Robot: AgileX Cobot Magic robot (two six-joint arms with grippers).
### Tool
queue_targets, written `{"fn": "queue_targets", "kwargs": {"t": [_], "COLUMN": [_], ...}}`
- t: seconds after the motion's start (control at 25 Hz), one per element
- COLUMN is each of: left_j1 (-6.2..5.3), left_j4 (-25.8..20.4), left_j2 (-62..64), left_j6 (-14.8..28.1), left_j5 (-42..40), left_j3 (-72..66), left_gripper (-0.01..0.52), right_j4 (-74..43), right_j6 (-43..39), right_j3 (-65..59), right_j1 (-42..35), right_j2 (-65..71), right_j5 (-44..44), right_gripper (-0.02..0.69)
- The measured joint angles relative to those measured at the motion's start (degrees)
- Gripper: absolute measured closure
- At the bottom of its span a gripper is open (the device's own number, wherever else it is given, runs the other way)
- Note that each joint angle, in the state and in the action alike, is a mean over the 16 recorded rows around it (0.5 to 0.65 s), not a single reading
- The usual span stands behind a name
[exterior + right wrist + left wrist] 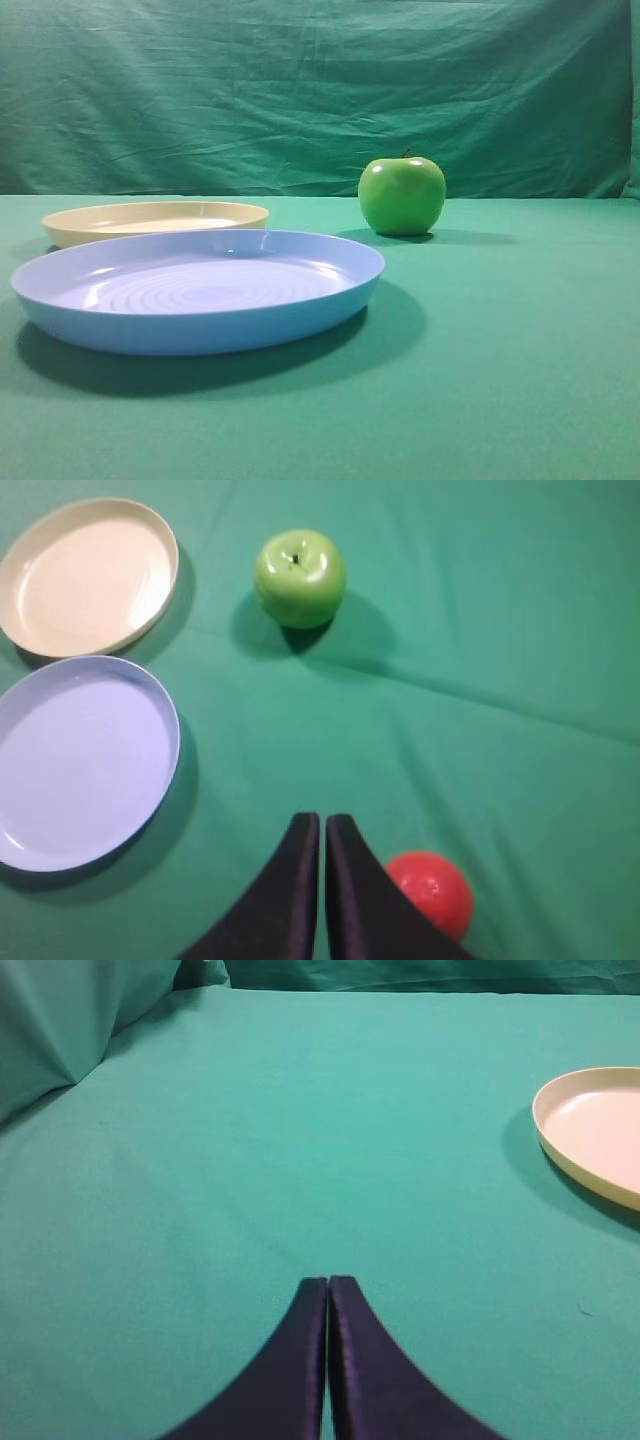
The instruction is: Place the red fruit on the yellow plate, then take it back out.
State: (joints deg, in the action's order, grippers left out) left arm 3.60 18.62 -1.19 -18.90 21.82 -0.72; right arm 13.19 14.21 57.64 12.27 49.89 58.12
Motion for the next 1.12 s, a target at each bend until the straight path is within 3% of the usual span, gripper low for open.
{"fn": "queue_targets", "kwargs": {"t": [0.52,1.12], "left_j1": [0.00,0.00], "left_j4": [0.00,0.00], "left_j2": [0.00,0.00], "left_j6": [0.00,0.00], "left_j5": [0.00,0.00], "left_j3": [0.00,0.00], "left_gripper": [0.514,0.514], "right_j4": [-0.71,-9.21], "right_j6": [0.98,-9.75], "right_j3": [-8.90,-26.67], "right_j1": [0.00,-2.80], "right_j2": [-23.39,-40.50], "right_j5": [-3.64,-14.51], "right_gripper": [0.665,0.665]}}
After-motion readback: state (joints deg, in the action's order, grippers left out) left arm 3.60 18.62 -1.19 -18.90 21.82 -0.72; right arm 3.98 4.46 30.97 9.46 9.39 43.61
